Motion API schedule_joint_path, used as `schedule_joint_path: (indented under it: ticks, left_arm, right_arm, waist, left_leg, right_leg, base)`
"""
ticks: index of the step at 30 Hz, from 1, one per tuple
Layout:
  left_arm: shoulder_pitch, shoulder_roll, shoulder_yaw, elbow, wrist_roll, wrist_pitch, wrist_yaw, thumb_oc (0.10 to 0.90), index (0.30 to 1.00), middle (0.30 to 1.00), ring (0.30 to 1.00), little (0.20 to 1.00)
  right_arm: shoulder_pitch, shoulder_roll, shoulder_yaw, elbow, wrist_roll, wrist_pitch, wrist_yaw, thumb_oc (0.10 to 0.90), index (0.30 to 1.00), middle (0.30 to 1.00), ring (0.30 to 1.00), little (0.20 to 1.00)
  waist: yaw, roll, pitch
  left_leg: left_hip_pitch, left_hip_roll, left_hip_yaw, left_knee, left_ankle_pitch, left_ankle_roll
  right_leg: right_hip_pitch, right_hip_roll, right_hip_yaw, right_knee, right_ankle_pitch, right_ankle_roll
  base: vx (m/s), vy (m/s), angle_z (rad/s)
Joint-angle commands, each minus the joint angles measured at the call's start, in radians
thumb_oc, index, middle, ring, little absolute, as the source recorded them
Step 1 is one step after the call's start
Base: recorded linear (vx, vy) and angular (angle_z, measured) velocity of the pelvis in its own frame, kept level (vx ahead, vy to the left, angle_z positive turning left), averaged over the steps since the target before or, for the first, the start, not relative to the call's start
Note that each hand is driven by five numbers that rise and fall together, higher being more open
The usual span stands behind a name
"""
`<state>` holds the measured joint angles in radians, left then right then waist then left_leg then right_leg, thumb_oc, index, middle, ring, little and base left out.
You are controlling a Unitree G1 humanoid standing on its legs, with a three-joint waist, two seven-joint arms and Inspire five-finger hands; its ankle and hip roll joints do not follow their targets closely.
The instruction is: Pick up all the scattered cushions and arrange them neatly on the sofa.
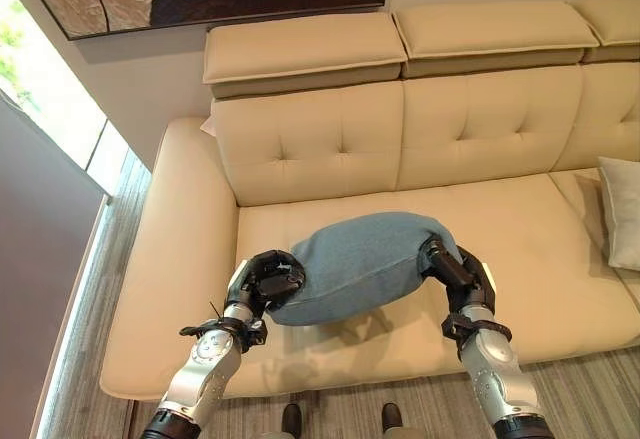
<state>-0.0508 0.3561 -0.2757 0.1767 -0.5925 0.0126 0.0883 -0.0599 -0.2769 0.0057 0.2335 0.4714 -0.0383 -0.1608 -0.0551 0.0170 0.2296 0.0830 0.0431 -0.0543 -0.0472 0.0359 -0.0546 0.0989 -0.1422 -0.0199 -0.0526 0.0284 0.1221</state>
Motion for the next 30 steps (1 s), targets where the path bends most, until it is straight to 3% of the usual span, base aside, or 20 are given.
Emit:
schedule_joint_path:
  ticks: [1, 5, 13, 17, 26, 30]
  left_arm:
    - [-0.124, -0.033, -0.028, -0.235, -0.026, -0.245, -0.006, 0.4, 0.3, 0.3, 0.3, 0.3]
    - [-0.129, -0.037, -0.029, -0.24, -0.022, -0.258, 0.012, 0.4, 0.3, 0.3, 0.3, 0.3]
    - [-0.154, 0.002, -0.016, -0.249, 0.121, -0.264, 0.036, 0.4, 0.3, 0.3, 0.3, 0.3]
    - [-0.202, 0.081, 0.01, -0.272, 0.372, -0.298, 0.074, 0.4, 0.3, 0.3, 0.3, 0.3]
    - [-0.137, 0.076, 0.045, -0.261, 0.385, -0.308, 0.11, 0.4, 0.3, 0.3, 0.3, 0.3]
    - [-0.116, 0.086, 0.068, -0.261, 0.418, -0.317, 0.115, 0.4, 0.3, 0.3, 0.3, 0.3]
  right_arm:
    - [-0.131, -0.021, 0.066, -0.254, -0.105, -0.174, 0.033, 0.4, 0.3, 0.3, 0.3, 0.3]
    - [-0.138, -0.042, 0.074, -0.277, -0.132, -0.187, 0.027, 0.4, 0.3, 0.3, 0.3, 0.3]
    - [-0.109, -0.069, 0.069, -0.272, -0.159, -0.196, 0.022, 0.4, 0.3, 0.3, 0.3, 0.3]
    - [-0.095, -0.083, 0.061, -0.281, -0.173, -0.218, 0.028, 0.4, 0.3, 0.3, 0.3, 0.3]
    - [-0.074, -0.092, 0.08, -0.294, -0.202, -0.209, 0.031, 0.4, 0.3, 0.3, 0.3, 0.3]
    - [-0.045, -0.096, 0.069, -0.297, -0.186, -0.225, 0.034, 0.4, 0.3, 0.3, 0.3, 0.3]
  waist:
    - [-0.008, -0.014, -0.121]
    - [-0.012, -0.014, -0.124]
    - [-0.025, -0.011, -0.132]
    - [-0.041, 0.004, -0.138]
    - [-0.045, 0.024, -0.129]
    - [-0.043, 0.005, -0.107]
  left_leg:
    - [-0.008, -0.053, -0.006, 0.144, -0.168, 0.039]
    - [-0.001, -0.039, -0.014, 0.136, -0.162, 0.029]
    - [0.026, -0.015, -0.02, 0.107, -0.154, 0.016]
    - [0.046, -0.002, -0.008, 0.056, -0.136, 0.013]
    - [0.058, 0.034, 0.038, 0.024, -0.117, 0.003]
    - [0.001, 0.045, 0.042, 0.148, -0.114, -0.024]
  right_leg:
    - [-0.015, 0.017, 0.012, 0.109, -0.07, -0.005]
    - [-0.004, 0.034, 0.005, 0.102, -0.084, -0.019]
    - [0.012, 0.059, -0.008, 0.104, -0.107, -0.037]
    - [0.014, 0.06, -0.01, 0.091, -0.107, -0.035]
    - [-0.049, 0.085, -0.001, 0.168, -0.126, -0.041]
    - [-0.01, 0.094, 0.001, 0.132, -0.149, -0.07]
  base:
    - [0.05, -0.171, 0.01]
    - [0.03, -0.127, -0.02]
    - [0.05, -0.061, 0.01]
    - [0.1, -0.01, 0.0]
    - [0.0, -0.059, -0.12]
    - [-0.03, -0.164, -0.06]
